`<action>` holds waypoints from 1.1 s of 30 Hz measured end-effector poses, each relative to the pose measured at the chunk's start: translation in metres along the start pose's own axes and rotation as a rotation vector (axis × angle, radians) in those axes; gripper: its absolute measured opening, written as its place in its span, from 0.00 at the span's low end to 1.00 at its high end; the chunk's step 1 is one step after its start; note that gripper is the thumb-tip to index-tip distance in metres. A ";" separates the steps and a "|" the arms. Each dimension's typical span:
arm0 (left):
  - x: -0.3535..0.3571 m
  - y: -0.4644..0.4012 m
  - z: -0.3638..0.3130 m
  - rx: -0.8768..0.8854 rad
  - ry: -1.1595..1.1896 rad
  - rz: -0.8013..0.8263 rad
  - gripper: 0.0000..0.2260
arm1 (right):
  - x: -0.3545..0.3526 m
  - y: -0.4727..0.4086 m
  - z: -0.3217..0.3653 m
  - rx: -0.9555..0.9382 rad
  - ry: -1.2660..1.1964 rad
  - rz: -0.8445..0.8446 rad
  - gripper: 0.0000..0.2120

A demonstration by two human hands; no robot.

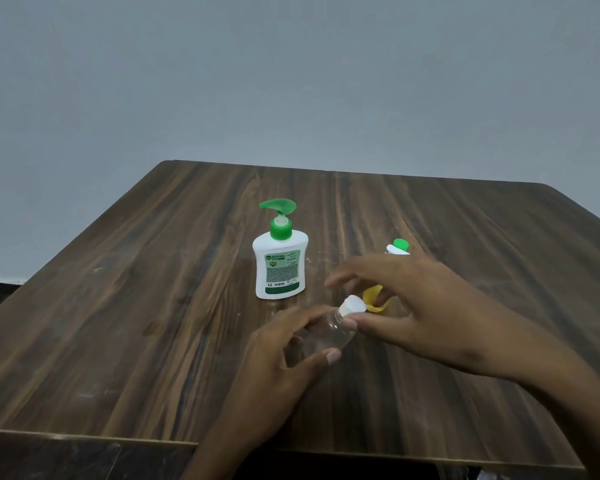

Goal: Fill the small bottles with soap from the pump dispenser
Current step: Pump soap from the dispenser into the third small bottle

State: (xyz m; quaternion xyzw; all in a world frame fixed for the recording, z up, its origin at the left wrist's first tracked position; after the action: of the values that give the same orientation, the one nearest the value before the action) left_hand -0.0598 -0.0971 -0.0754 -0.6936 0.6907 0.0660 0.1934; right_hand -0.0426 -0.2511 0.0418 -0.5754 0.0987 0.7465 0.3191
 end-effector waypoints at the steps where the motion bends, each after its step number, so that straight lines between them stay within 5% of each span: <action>1: 0.000 0.001 -0.001 0.006 -0.007 -0.002 0.18 | 0.003 -0.001 -0.002 0.029 0.114 0.040 0.12; 5: 0.000 0.002 -0.004 0.048 -0.012 0.013 0.18 | 0.011 -0.004 -0.004 0.061 0.284 0.070 0.21; 9: -0.002 0.002 0.003 0.028 0.019 0.041 0.19 | 0.009 -0.003 0.004 -0.085 0.217 0.027 0.03; 12: -0.003 0.002 0.005 0.031 0.070 0.087 0.19 | 0.009 0.002 0.011 -0.136 0.134 0.006 0.12; 19: -0.015 0.006 0.009 0.038 0.095 0.125 0.18 | -0.015 0.037 0.015 -0.186 0.106 -0.289 0.07; 25: -0.079 -0.002 0.024 0.016 0.190 -0.207 0.14 | -0.015 0.093 -0.053 0.209 0.058 -0.586 0.10; 33: -0.137 -0.052 0.030 0.059 0.017 -0.441 0.13 | 0.032 0.106 -0.114 0.560 0.000 -0.590 0.09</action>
State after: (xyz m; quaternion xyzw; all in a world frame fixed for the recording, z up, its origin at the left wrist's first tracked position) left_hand -0.0085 0.0398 -0.0445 -0.8224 0.5257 -0.0039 0.2174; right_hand -0.0183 -0.3805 -0.0473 -0.4698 0.1289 0.5672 0.6641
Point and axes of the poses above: each hand's wrist, its own y-axis away from the middle knuckle, its own x-axis out of the palm, z = x × y, the point moved 7 cm from there along -y, towards the middle knuckle, and after that the axes turned 14 degrees about -x, right-handed, at the moved point
